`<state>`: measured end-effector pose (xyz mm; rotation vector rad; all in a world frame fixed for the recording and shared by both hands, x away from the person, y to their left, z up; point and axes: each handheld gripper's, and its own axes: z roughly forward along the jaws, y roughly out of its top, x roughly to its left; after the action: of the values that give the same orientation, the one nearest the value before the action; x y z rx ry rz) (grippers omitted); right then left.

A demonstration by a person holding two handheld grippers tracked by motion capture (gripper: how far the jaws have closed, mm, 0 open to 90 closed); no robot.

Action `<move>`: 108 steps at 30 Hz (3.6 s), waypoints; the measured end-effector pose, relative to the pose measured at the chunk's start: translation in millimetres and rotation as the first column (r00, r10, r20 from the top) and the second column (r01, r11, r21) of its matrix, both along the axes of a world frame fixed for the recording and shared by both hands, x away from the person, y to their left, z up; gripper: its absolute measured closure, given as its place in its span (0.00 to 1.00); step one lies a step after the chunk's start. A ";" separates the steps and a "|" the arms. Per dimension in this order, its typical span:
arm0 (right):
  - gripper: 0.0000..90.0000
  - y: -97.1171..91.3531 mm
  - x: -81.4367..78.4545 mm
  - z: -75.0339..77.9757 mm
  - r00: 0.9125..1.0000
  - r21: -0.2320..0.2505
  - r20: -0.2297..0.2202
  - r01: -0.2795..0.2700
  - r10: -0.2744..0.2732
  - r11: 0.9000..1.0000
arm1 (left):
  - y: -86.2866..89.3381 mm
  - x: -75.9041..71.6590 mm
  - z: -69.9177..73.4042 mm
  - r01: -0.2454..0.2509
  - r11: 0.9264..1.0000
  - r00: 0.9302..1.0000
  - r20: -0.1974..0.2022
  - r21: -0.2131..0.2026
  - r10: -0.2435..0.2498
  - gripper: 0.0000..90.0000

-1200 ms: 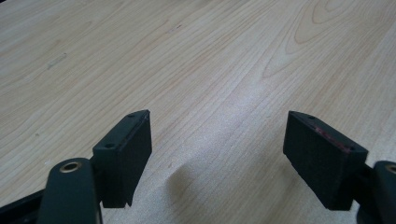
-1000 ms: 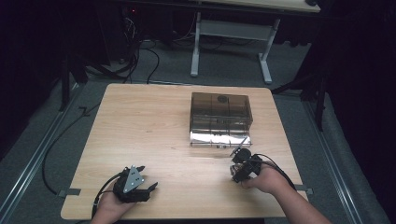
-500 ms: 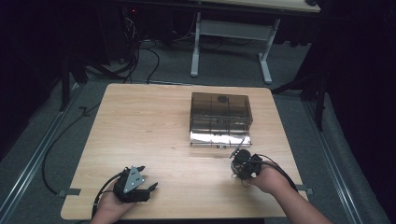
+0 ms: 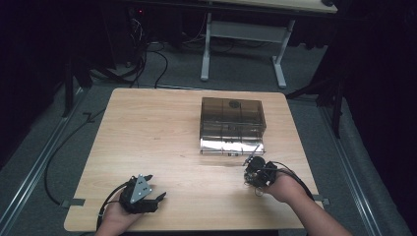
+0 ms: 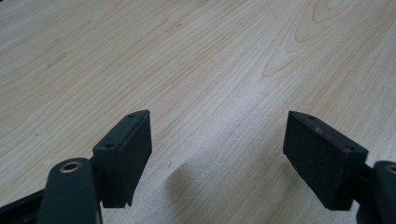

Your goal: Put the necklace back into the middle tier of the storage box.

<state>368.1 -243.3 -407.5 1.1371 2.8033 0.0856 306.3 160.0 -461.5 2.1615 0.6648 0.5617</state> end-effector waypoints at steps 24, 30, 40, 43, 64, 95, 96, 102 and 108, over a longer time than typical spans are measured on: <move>0.90 -16.8 2.1 32.6 0.998 0.093 -0.013 0.065 -0.064 0.994 | -0.5 -0.3 -0.2 -0.002 1.000 1.000 0.003 0.005 0.002 0.27; 0.90 -21.5 2.8 40.8 0.997 0.108 -0.013 0.074 -0.073 0.991 | -0.9 -0.4 -0.4 -0.004 1.000 1.000 0.004 0.004 0.004 0.27; 0.90 -23.5 6.1 54.2 0.997 0.127 0.005 0.080 -0.081 0.989 | -0.9 -0.5 -0.3 -0.002 1.000 1.000 0.004 0.007 0.002 0.27; 0.90 -22.8 7.6 59.0 0.996 0.124 0.015 0.081 -0.084 0.989 | -0.7 -0.6 -0.1 -0.001 1.000 1.000 0.003 0.008 0.001 0.27; 0.90 -17.1 18.1 79.0 0.996 0.124 -0.001 0.092 -0.093 0.988 | -0.9 -0.8 -0.2 -0.003 1.000 1.000 0.006 0.010 0.003 0.27; 0.90 16.0 63.9 124.7 0.994 0.203 0.059 0.074 -0.088 0.976 | -0.1 -0.6 0.0 -0.002 1.000 1.000 0.004 0.004 0.002 0.27; 0.90 16.9 66.8 124.6 0.995 0.199 0.070 0.061 -0.077 0.978 | -0.1 -0.6 0.0 -0.001 1.000 1.000 0.003 0.003 0.001 0.27; 0.90 23.9 82.3 120.2 0.994 0.200 0.065 0.078 -0.093 0.977 | 0.0 -0.7 0.0 -0.001 1.000 1.000 0.003 0.003 0.001 0.27; 0.90 27.4 96.7 106.2 0.992 0.181 0.051 0.104 -0.115 0.978 | 0.0 -0.8 -0.1 0.000 1.000 1.000 0.004 0.004 0.000 0.27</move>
<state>464.7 -215.9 -301.3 1.3003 2.7176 0.3618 305.4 160.0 -461.6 2.1634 0.6624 0.5678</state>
